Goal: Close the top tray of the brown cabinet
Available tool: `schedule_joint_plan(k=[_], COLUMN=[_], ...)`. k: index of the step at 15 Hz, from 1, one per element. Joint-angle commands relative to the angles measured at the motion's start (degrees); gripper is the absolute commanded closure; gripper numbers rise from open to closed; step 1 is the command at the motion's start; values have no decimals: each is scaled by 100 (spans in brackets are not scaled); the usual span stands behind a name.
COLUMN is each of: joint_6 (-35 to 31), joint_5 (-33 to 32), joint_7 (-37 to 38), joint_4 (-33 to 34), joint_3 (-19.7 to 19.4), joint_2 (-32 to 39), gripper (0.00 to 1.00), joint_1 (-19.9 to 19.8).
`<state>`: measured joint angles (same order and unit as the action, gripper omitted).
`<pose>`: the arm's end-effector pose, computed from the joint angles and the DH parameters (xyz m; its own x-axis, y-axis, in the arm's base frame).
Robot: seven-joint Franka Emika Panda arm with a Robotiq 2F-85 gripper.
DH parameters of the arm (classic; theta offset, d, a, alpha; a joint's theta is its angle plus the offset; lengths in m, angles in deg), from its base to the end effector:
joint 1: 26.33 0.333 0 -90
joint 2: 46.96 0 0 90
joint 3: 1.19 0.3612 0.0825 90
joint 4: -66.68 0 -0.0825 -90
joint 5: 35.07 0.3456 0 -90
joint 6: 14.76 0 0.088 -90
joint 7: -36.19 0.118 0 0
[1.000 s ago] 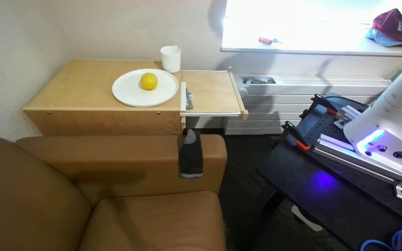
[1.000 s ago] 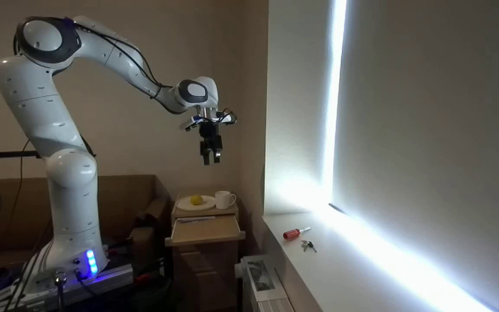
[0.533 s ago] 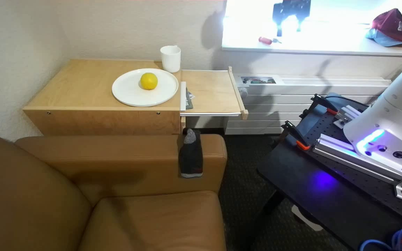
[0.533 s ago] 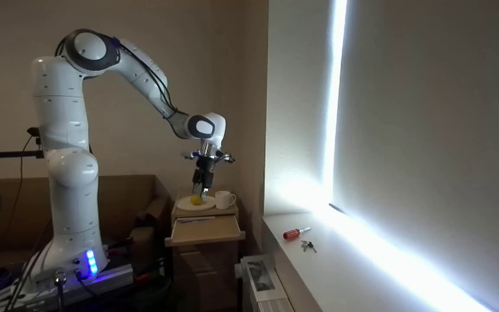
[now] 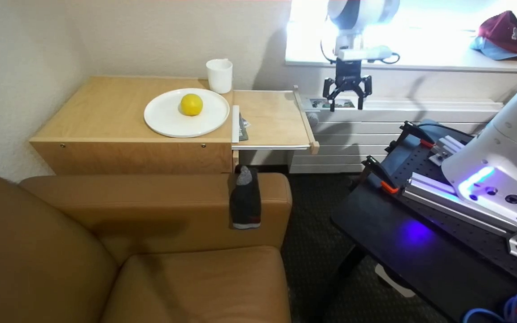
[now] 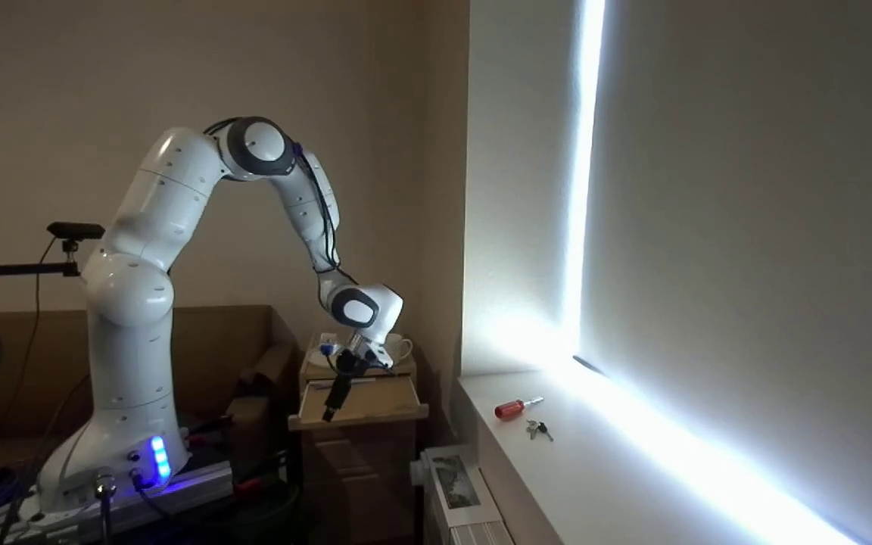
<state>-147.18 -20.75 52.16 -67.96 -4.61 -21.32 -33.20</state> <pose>0.4423 -0.0746 0.1805 0.6798 -0.5652 -0.4673 -0.6076 -0.7909 0.0728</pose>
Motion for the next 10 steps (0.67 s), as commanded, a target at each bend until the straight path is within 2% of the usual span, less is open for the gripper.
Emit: schedule_joint_plan(k=[1, 2, 6, 10], joint_6=[-149, -114, -117, -467], joint_5=[618, 416, 553, 279], joint_7=[823, 462, 790, 1897], joint_4=[561, 297, 567, 542], joint_3=[24, -37, -37, -434], joint_2=[639, 451, 659, 999], gripper=[0, 0, 0, 0], joint_1=[248, 238, 349, 773])
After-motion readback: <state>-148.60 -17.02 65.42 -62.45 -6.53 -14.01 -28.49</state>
